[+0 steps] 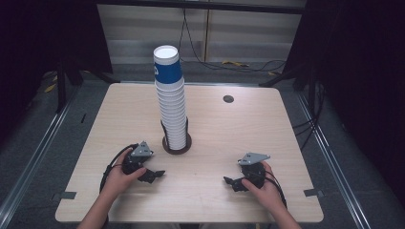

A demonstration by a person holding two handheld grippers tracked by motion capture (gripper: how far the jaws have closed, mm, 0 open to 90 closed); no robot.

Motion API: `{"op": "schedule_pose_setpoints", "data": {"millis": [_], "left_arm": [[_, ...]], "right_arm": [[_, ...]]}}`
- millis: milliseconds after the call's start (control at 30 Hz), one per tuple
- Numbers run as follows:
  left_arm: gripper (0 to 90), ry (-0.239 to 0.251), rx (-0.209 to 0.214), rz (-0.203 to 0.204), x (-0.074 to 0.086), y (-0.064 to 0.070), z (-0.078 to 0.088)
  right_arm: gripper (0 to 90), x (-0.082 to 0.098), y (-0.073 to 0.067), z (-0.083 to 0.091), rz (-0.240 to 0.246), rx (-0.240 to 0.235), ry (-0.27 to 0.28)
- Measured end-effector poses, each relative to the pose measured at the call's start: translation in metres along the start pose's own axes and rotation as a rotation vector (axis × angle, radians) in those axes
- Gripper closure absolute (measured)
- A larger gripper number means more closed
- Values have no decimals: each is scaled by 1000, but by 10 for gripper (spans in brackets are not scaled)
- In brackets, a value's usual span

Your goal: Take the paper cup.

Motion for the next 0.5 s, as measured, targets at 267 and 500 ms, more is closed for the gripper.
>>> {"op": "schedule_pose_setpoints", "data": {"millis": [267,500], "left_arm": [[174,-21,-6,66,-2,-2,7],[162,-46,15,96,-11,0,14]], "right_arm": [[117,0,0,0,-4,-6,-1],[132,-4,0,2,-51,-25,11]]}}
Point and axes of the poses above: each handheld gripper's, and its own axes: z roughly backward along the jaws, x roughly out of its underside, y roughly to its right, the point moved 6 cm from there along -z, roughly forward along the jaws, and after that the axes turned 11 degrees about y, right-handed, at the moved point
